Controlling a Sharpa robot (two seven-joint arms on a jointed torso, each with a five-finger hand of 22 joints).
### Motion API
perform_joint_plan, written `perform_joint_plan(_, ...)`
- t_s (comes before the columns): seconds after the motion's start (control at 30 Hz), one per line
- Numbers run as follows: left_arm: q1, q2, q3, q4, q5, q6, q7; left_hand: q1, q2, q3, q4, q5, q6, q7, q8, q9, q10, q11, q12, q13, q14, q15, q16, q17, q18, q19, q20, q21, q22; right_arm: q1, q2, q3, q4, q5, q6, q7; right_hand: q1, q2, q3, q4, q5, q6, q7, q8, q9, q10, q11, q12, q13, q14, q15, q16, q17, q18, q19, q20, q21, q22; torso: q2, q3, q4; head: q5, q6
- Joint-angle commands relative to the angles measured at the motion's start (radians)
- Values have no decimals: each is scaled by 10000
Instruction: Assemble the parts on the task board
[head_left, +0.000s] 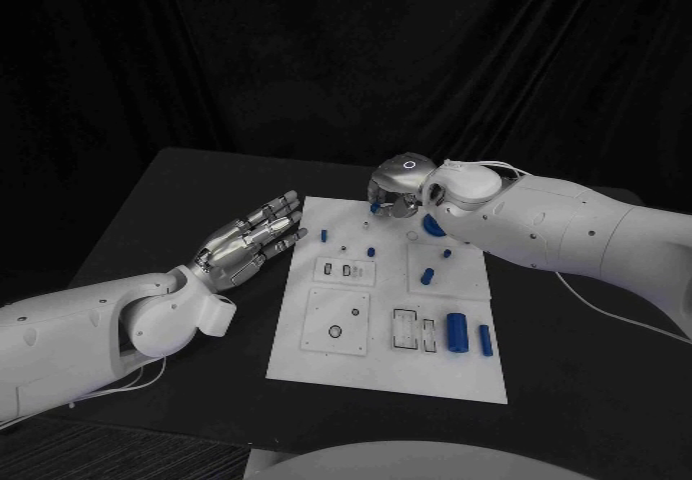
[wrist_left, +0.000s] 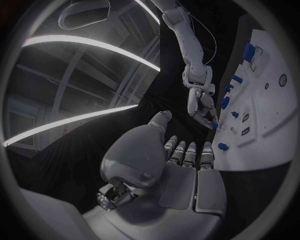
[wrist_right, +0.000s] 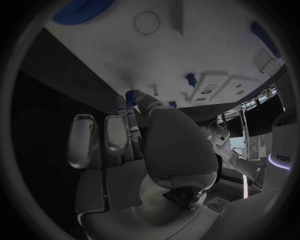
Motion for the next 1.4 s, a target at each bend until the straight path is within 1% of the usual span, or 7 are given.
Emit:
perform_joint_plan(0.03,21,26,9,8,-2,86,124,-106,14,5,-73,68,10,60,56,8,-6,93,31,12,-4,68,-68,-16,-67,-7,60,-34,-15,-52,38,5,-36,-72,136,-64,-35,53,56,22,-23,-61,-3,-43,100,-67,-25,-43,-12,-34,50,-27,-13,-106,-26,15,-32,-5,-5,-1,-8,-14,-30)
perform_joint_plan(0.6,21,110,9,-78,-2,149,102,-120,26,31,-117,72,-10,98,51,4,-9,95,32,11,-4,87,-68,-16,-70,-7,77,-34,-15,-132,161,5,-204,-72,141,-30,-53,37,79,37,-23,-173,-4,-124,108,-180,-15,-34,-7,-86,4,-66,-77,-88,-76,-9,-78,-47,-3,9,-7,-11,-98)
perform_joint_plan(0.8,21,109,9,-81,-2,153,90,-120,26,31,-117,72,-10,98,51,4,-9,95,32,11,-4,87,-68,-16,-70,-7,77,-34,-15,-137,197,6,-223,-72,240,-93,-88,-11,101,58,-57,-467,4,-314,81,-452,16,-38,-9,-150,-55,-106,-134,-74,-133,-66,-133,-82,-4,4,-9,-10,-117)
perform_joint_plan(0.93,21,103,9,-79,-2,153,84,-132,41,47,-134,73,-9,116,52,5,-11,94,34,11,-4,103,-68,-16,-73,-7,86,-34,-15,-138,200,6,-254,-72,251,-115,-154,-111,99,86,-128,-1136,-30,-703,-67,-1118,94,-36,-11,-244,-55,-183,-258,-53,-226,-82,-232,-160,-5,2,-4,13,-86)
perform_joint_plan(1.1,21,122,9,-112,-2,168,74,-141,50,57,-146,74,-2,135,55,6,-12,92,34,11,-4,110,-68,-16,-75,-7,93,-34,-15,-138,193,6,-255,-72,185,-132,-169,-119,87,89,-168,-1513,-47,-759,-182,-1446,78,-20,3,-286,-64,-197,-281,-46,-258,-84,-273,-164,-2,9,-8,9,68)
perform_joint_plan(1.2,21,142,9,-123,-2,181,75,-151,61,68,-153,75,-6,155,55,5,-12,94,39,12,-4,114,-68,-16,-76,-7,98,-34,-15,-138,189,6,-251,-72,167,-152,-211,-125,25,100,-247,-2036,-241,-765,-349,-1598,98,9,19,-309,-54,-199,-286,-43,-271,-80,-303,-153,-5,5,-13,-33,139)
perform_joint_plan(1.4,21,115,9,-107,-2,160,70,-160,76,80,-158,77,-10,166,54,5,-12,103,44,13,-4,117,-68,-16,-77,-7,100,-34,-15,-133,134,6,-256,-72,74,-236,-225,-126,-185,21,-280,-2851,-591,-755,-656,-2127,125,-22,8,-409,-28,-303,-454,-11,-368,-53,-441,-242,-1,5,-9,-32,143)
